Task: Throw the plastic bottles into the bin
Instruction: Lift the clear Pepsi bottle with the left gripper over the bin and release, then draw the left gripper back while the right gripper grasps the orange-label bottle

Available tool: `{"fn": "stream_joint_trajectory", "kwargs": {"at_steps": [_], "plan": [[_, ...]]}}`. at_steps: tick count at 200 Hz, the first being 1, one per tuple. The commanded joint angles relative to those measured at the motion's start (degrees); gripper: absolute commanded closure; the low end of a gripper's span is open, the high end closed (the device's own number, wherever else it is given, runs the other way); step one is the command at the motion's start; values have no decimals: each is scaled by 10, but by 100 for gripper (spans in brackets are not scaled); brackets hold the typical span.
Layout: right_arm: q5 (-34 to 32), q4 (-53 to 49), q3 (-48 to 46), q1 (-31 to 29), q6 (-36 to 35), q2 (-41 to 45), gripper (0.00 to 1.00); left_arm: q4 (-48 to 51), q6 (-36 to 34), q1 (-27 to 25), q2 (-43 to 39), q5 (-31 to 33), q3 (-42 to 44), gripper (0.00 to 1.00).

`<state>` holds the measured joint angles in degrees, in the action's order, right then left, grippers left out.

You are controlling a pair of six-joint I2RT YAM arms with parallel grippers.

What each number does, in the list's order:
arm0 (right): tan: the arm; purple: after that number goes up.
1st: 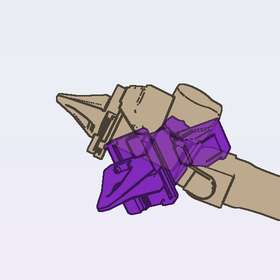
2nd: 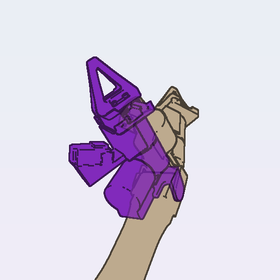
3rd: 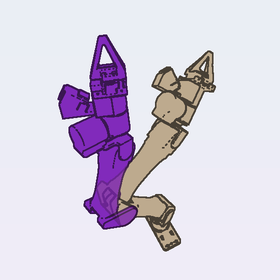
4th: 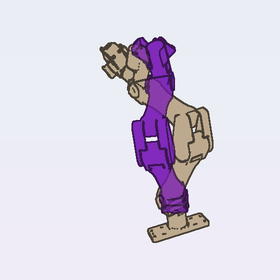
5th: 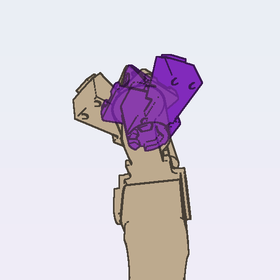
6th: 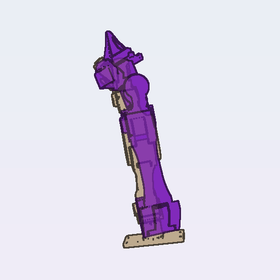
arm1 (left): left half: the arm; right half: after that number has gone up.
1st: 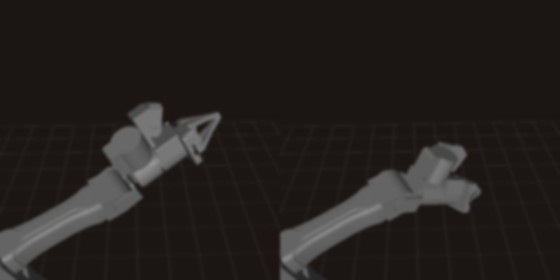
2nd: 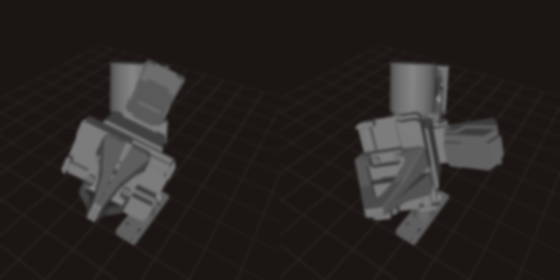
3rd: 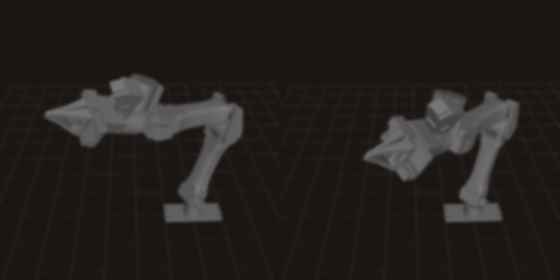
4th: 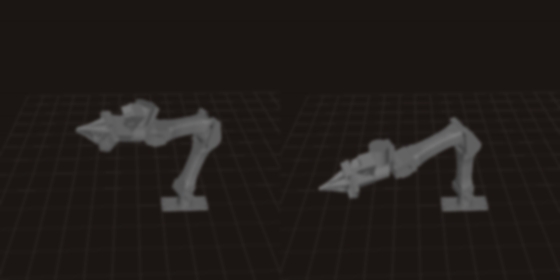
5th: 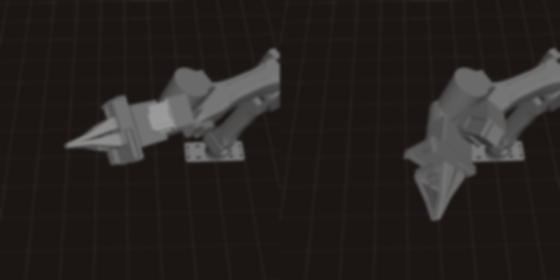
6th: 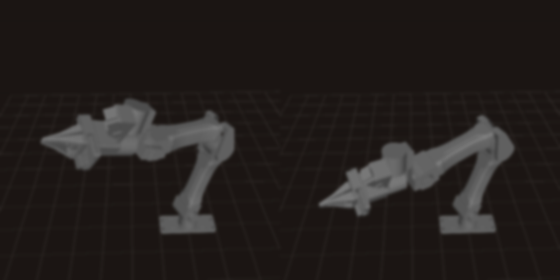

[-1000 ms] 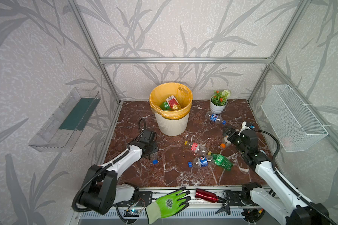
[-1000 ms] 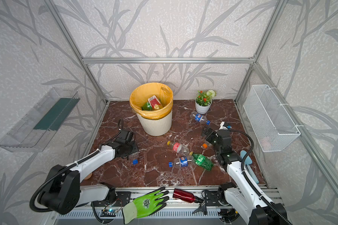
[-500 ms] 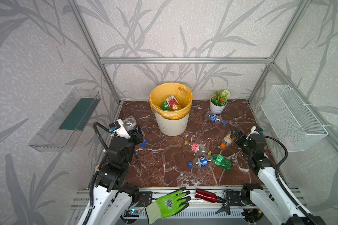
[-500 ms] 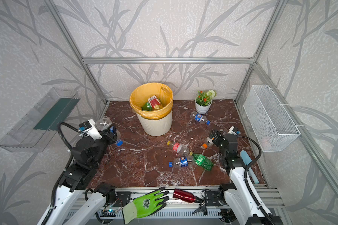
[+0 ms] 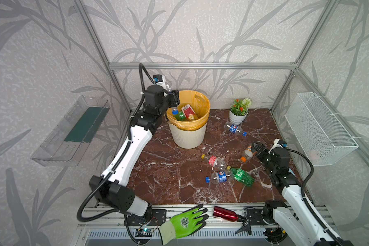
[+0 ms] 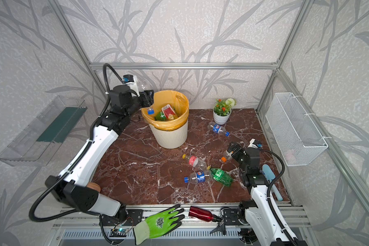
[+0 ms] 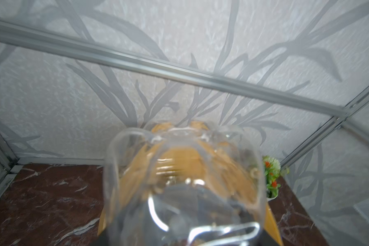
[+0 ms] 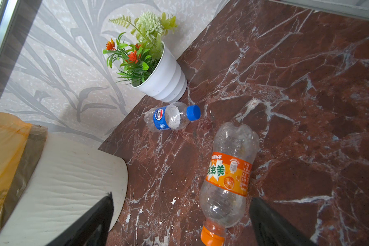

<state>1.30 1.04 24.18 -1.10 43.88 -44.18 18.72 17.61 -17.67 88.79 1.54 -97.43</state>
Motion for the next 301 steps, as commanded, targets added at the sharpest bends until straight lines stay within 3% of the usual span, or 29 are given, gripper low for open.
{"fn": "stream_joint_trajectory", "kwargs": {"at_steps": [1,8,42,77,120,168,221,282,301], "plan": [[-1,-15,13,4,-14,12,1,91,-18,0,-15,4,-13,10],[-2,-18,14,6,-16,13,1,76,-19,0,-31,18,8,1],[-1,-21,15,7,-20,2,1,-10,-39,-2,-140,68,122,1],[-7,-22,19,8,-26,-17,1,-5,-37,-3,-218,86,200,1],[-29,-52,42,8,-98,-63,0,-6,42,-3,-339,97,373,1],[6,-102,131,8,-157,-224,6,56,124,-3,-453,163,529,1],[8,-136,200,9,-173,-370,14,60,203,-2,-487,169,624,1],[46,-167,246,9,-183,-471,29,63,207,-2,-446,170,613,1],[54,-156,245,9,-178,-473,38,67,212,-3,-437,167,611,1]]}}
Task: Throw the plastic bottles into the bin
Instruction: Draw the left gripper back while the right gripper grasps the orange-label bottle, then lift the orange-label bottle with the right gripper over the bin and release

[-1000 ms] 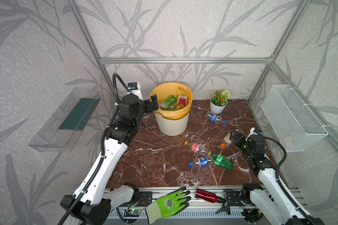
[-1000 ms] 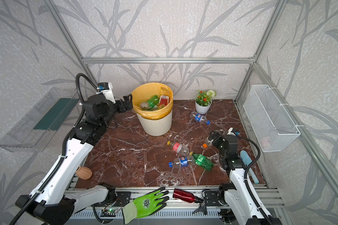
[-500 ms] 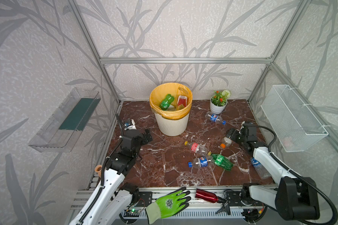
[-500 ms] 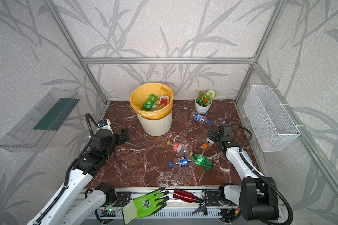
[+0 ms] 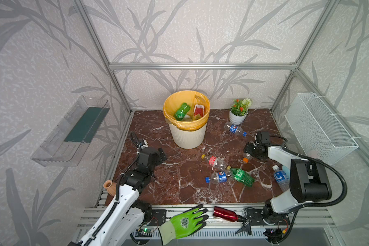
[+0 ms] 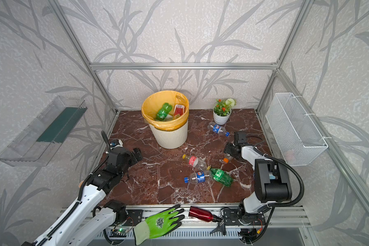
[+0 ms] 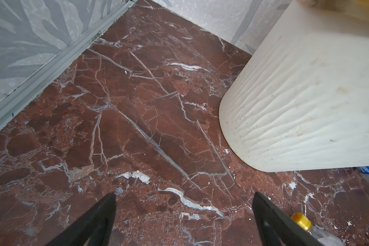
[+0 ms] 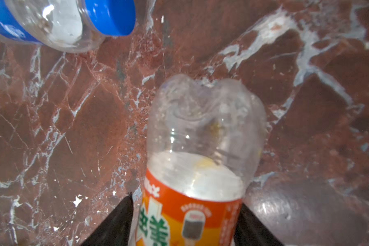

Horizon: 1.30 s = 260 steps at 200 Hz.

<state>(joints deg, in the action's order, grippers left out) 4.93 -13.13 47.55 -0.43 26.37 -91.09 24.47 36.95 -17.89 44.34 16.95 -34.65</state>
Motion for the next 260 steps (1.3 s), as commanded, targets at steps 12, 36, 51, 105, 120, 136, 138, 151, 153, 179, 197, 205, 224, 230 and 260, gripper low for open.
{"fn": "stream_joint_trajectory", "kwargs": {"at_steps": [12,36,51,105,120,136,138,151,153,179,197,205,224,230,260], "plan": [[18,-6,7,2,-3,5,43,6,20,0,10,13,-15,1],[28,11,-2,2,-4,42,46,3,20,0,11,17,-10,1],[42,25,-10,3,-4,85,50,1,22,0,15,19,-8,1],[47,164,-35,1,65,336,52,6,41,1,22,44,-5,1],[39,208,-19,-3,81,382,52,3,40,2,24,42,-3,1],[34,247,13,-12,98,397,52,2,38,3,30,36,-5,1],[33,252,18,-14,98,397,52,2,39,3,30,35,-5,1],[30,284,50,-37,116,380,53,2,39,4,37,30,-5,1],[29,288,56,-43,117,377,52,2,40,3,37,29,-5,1],[21,324,152,-144,92,279,52,3,44,3,46,21,-5,1],[27,326,246,-225,65,172,52,2,45,3,48,18,-6,1],[39,313,299,-254,55,118,52,2,44,3,49,18,-6,1],[66,236,443,-306,20,-15,45,1,42,3,52,17,-7,1],[76,197,492,-310,14,-53,41,2,41,3,54,16,-8,1],[49,117,580,-310,-19,-107,11,28,31,3,57,13,-23,1]]}}
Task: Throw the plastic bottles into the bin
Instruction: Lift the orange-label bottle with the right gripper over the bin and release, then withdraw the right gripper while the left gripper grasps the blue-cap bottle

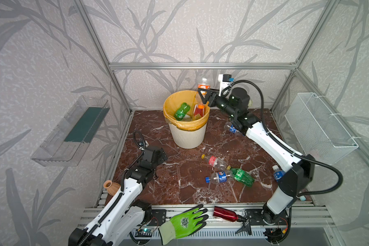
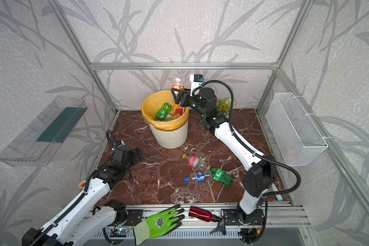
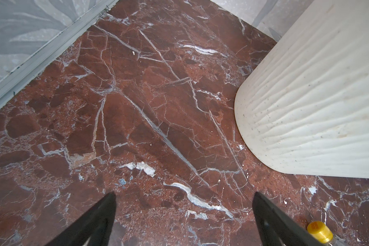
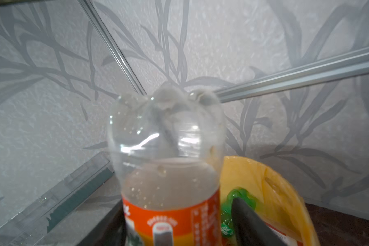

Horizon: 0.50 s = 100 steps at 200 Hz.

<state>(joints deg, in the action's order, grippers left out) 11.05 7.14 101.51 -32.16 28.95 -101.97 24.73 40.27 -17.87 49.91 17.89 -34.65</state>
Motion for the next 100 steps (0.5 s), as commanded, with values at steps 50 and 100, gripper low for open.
{"fn": "stream_joint_trajectory", "kwargs": {"at_steps": [50,100], "plan": [[-68,-59,-64,21,-93,126,2,24,-35,2,-18,-28,-32,1],[-110,-12,-344,89,-67,321,1,11,-75,-33,-63,-21,-40,2]]}}
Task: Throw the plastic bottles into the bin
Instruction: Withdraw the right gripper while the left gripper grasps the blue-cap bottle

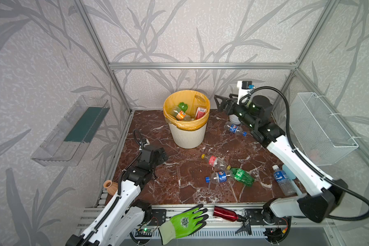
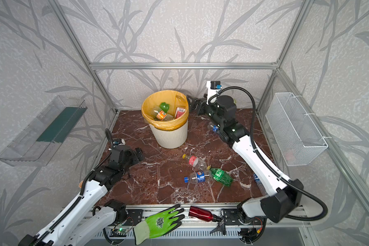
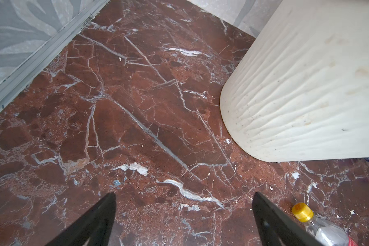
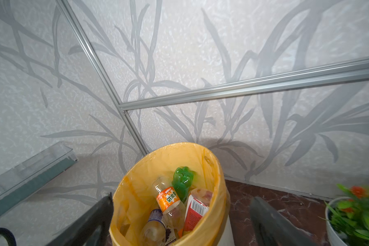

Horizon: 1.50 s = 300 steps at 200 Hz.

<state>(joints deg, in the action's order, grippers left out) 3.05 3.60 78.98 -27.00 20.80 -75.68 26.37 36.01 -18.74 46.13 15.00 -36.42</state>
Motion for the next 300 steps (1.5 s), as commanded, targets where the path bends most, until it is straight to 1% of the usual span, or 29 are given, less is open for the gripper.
{"fn": "stream_joint_trajectory", "kwargs": {"at_steps": [1,18,25,37,50,62,81,83,106,128,148,172,212,224,240,265,300], "plan": [[-30,25,-126,41,17,60,1,-6,-34,-26,-27,10,-22,2],[-31,23,-241,91,62,121,1,-12,-62,-79,-36,44,-29,2],[-31,19,-286,113,83,144,1,-15,-77,-114,-35,68,-33,1],[-30,13,-359,150,111,182,1,-21,-98,-169,-22,101,-43,2],[-35,5,-425,184,132,223,1,-33,-122,-220,6,111,-55,2],[-38,-4,-480,214,148,253,1,-50,-144,-260,44,107,-69,2],[-31,-16,-536,254,154,294,1,-72,-182,-324,123,76,-102,2],[-30,-17,-541,259,167,297,1,-73,-186,-328,132,71,-107,2],[-2,-18,-575,304,185,318,1,-71,-245,-406,245,39,-170,3],[23,-19,-585,336,187,311,1,-58,-290,-454,337,1,-228,6],[43,-19,-587,353,188,302,1,-43,-318,-482,399,-30,-275,7],[49,-12,-592,359,190,297,1,-17,-343,-500,462,-70,-325,10],[58,-3,-601,361,197,294,1,47,-375,-513,549,-104,-398,20],[59,-3,-601,363,197,296,1,61,-382,-514,566,-111,-410,22],[59,-4,-603,364,198,298,1,64,-386,-515,580,-121,-416,22],[62,-3,-604,367,200,299,1,69,-388,-515,610,-123,-428,22],[66,-6,-604,370,200,302,1,80,-386,-515,652,-92,-452,22]]}}
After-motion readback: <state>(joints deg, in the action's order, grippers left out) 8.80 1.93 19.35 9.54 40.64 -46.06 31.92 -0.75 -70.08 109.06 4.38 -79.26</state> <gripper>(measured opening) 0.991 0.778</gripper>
